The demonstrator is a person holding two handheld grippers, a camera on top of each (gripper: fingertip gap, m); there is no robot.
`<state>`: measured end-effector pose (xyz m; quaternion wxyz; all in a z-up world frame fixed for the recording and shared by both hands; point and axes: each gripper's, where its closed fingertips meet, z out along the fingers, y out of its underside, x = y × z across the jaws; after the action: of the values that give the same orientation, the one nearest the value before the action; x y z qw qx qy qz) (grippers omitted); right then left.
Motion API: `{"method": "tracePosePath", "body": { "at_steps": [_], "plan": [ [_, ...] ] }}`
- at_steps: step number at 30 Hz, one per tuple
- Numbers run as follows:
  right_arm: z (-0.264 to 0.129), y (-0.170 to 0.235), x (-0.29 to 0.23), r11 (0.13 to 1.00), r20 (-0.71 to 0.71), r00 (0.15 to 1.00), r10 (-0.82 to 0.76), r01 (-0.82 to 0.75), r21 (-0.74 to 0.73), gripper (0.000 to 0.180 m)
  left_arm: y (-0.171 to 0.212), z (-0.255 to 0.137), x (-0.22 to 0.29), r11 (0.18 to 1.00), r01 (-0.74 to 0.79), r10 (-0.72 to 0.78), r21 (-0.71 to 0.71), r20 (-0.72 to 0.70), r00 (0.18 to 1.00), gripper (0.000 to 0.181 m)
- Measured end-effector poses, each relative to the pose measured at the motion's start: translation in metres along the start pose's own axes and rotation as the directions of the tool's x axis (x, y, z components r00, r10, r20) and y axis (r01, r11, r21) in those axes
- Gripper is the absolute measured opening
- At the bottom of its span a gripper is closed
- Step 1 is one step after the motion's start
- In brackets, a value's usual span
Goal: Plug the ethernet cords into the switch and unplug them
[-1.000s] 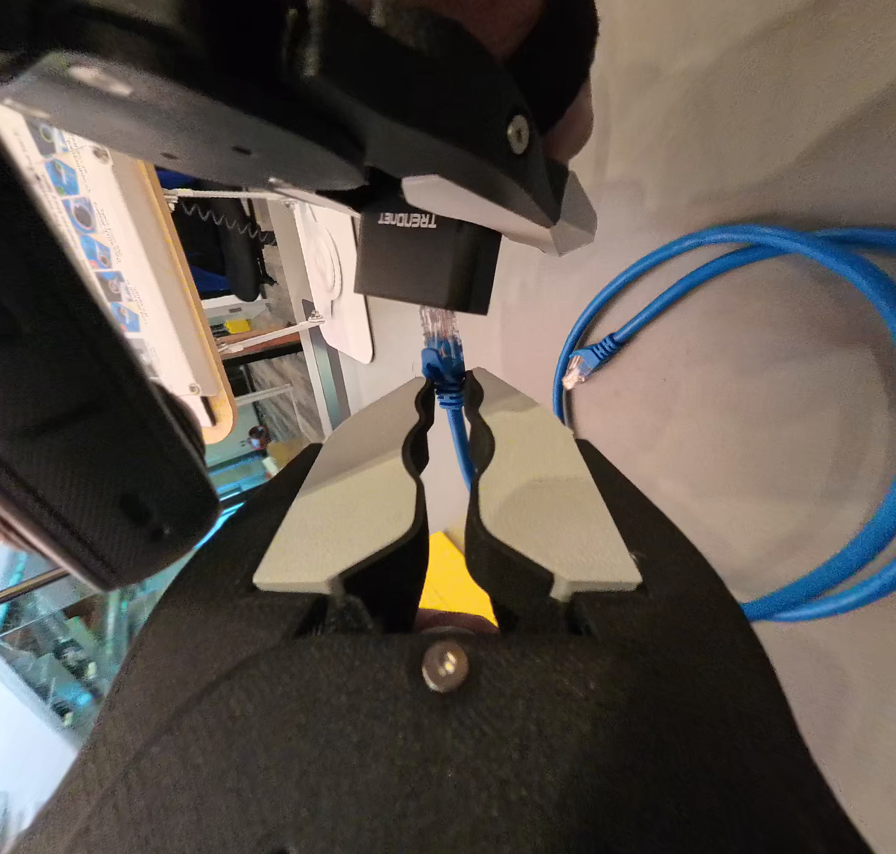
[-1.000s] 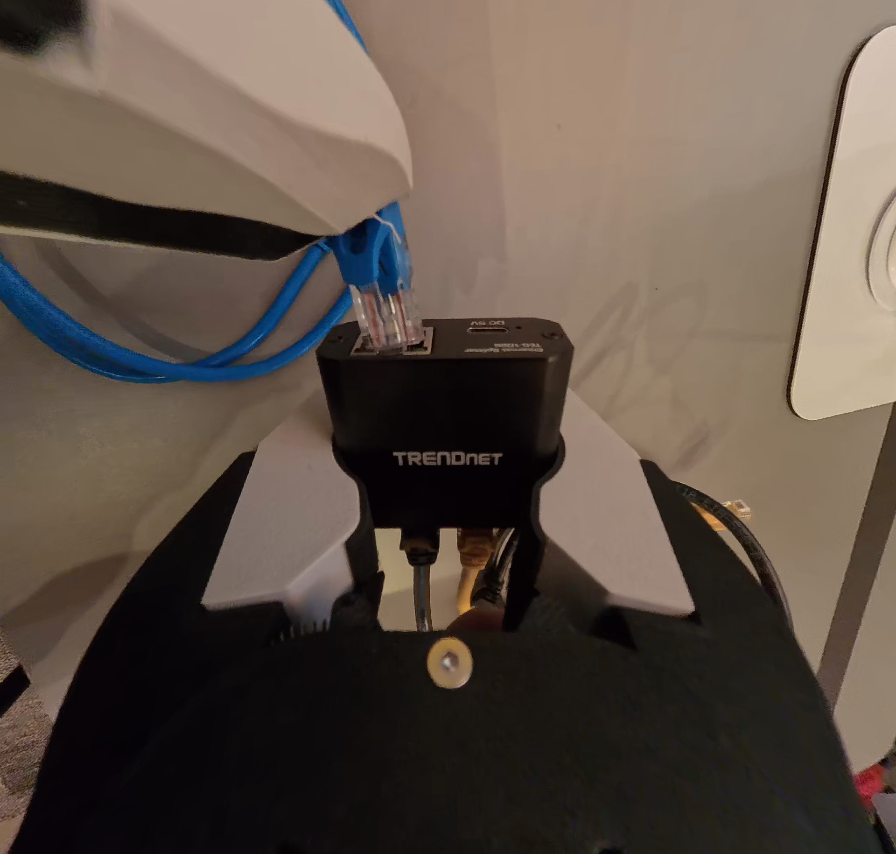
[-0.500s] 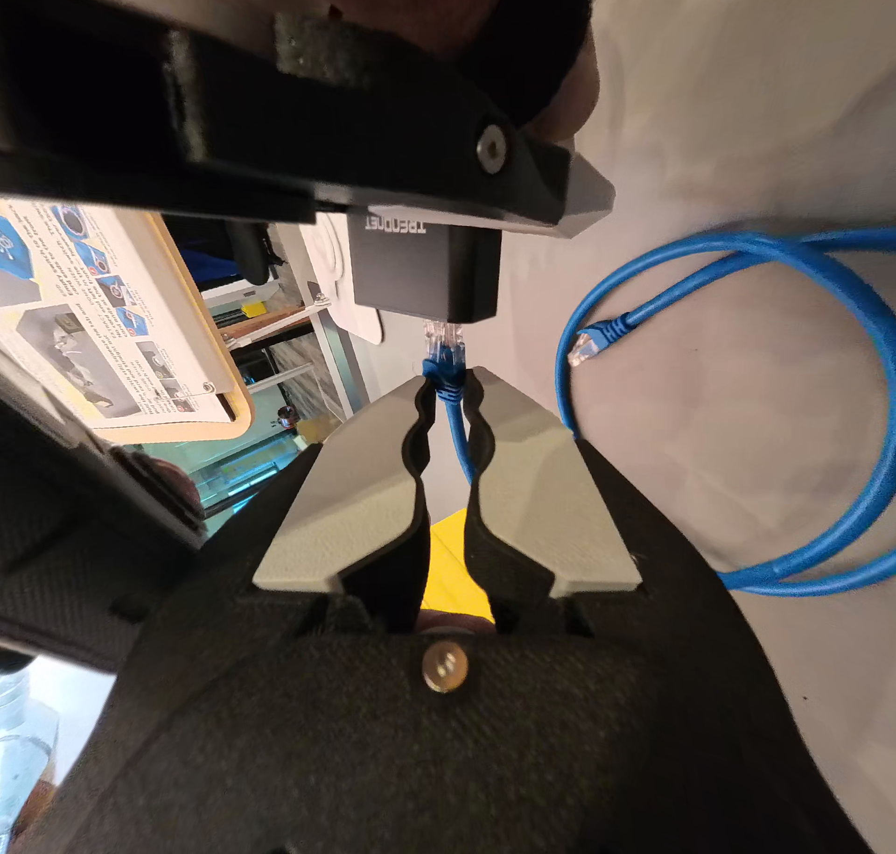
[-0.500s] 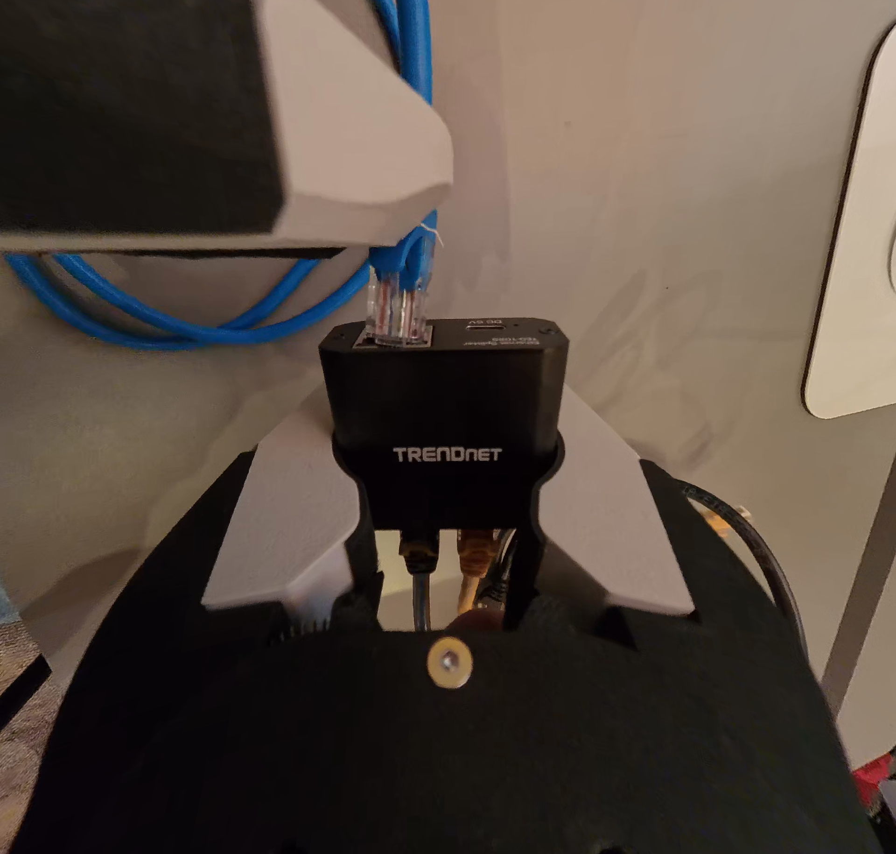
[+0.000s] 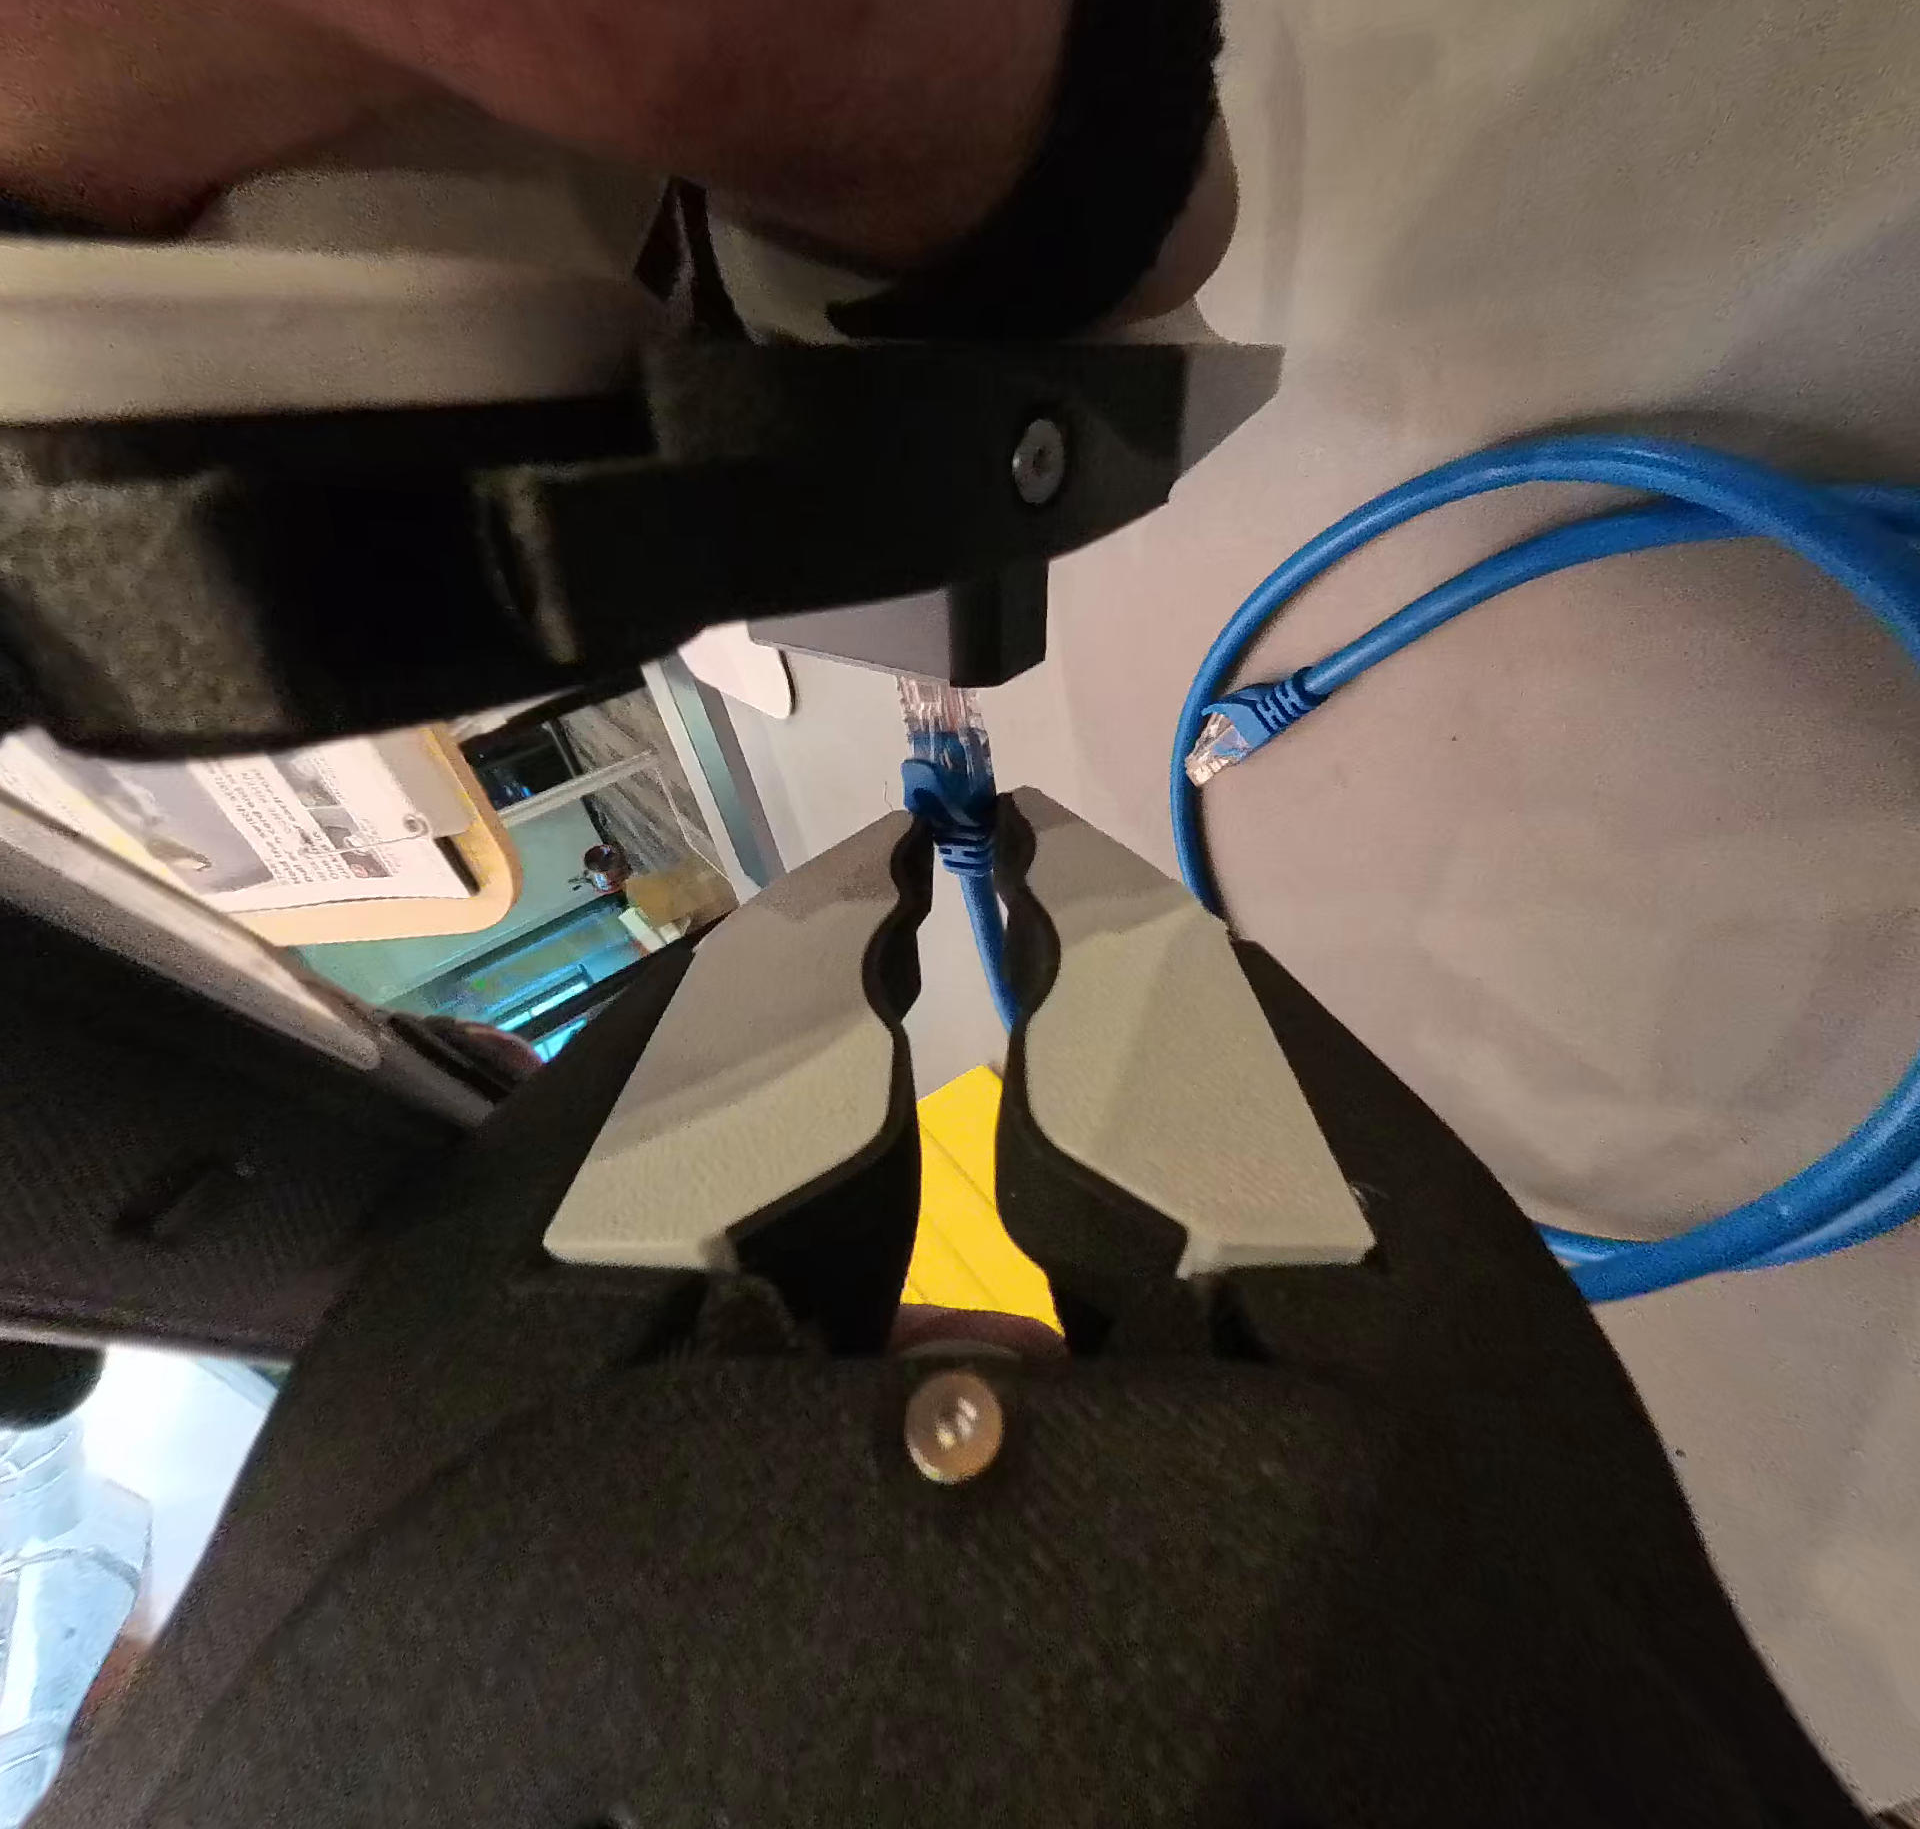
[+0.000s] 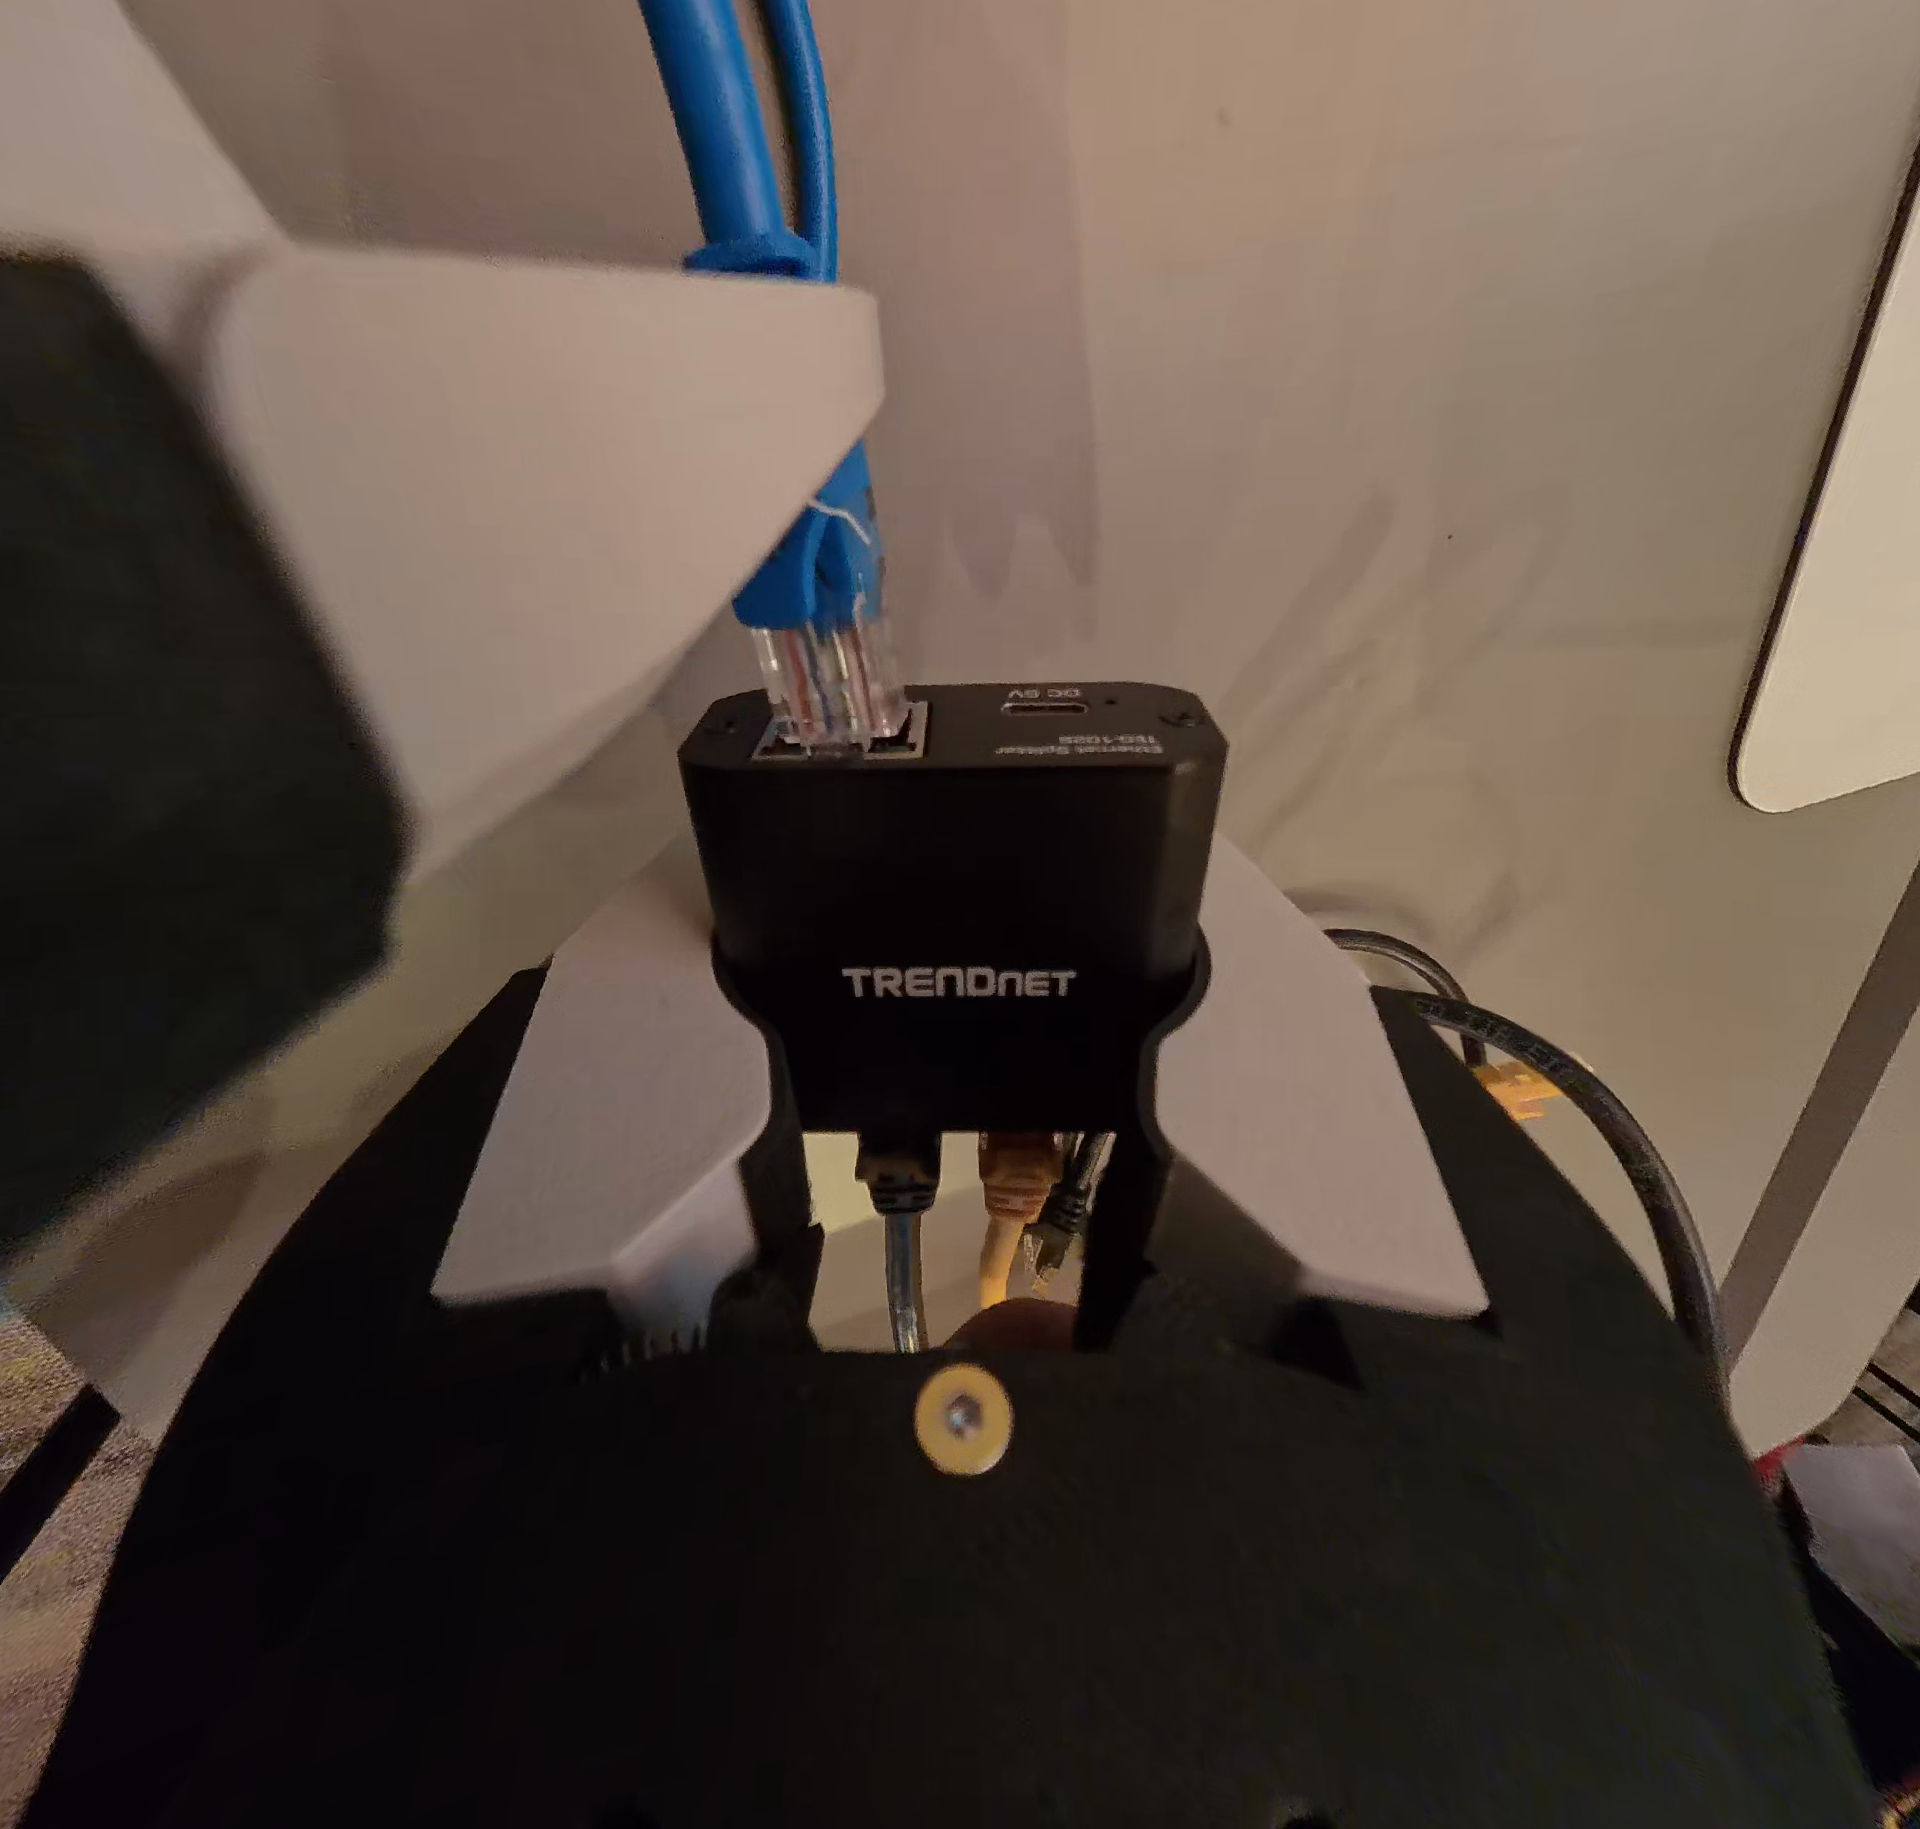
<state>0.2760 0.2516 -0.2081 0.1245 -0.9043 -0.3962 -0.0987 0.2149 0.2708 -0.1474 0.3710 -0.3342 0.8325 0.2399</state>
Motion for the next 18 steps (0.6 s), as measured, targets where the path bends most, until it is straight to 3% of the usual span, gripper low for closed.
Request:
{"method": "tracePosePath", "body": {
  "at_steps": [10,18],
  "plan": [
    [0.001,-0.001,0.004,1.0,-0.014,1.0,0.005,-0.004,0.013,0.068,-0.004,0.003,0.001,0.998,0.046,-0.045,0.052,-0.011,0.999,0.01],
    [-0.002,-0.011,0.0,0.998,0.003,0.999,-0.044,0.044,0.045,0.069,-0.002,0.002,0.001,0.996,-0.001,0.001,0.089,-0.006,1.0,0.01]
  ]
}}
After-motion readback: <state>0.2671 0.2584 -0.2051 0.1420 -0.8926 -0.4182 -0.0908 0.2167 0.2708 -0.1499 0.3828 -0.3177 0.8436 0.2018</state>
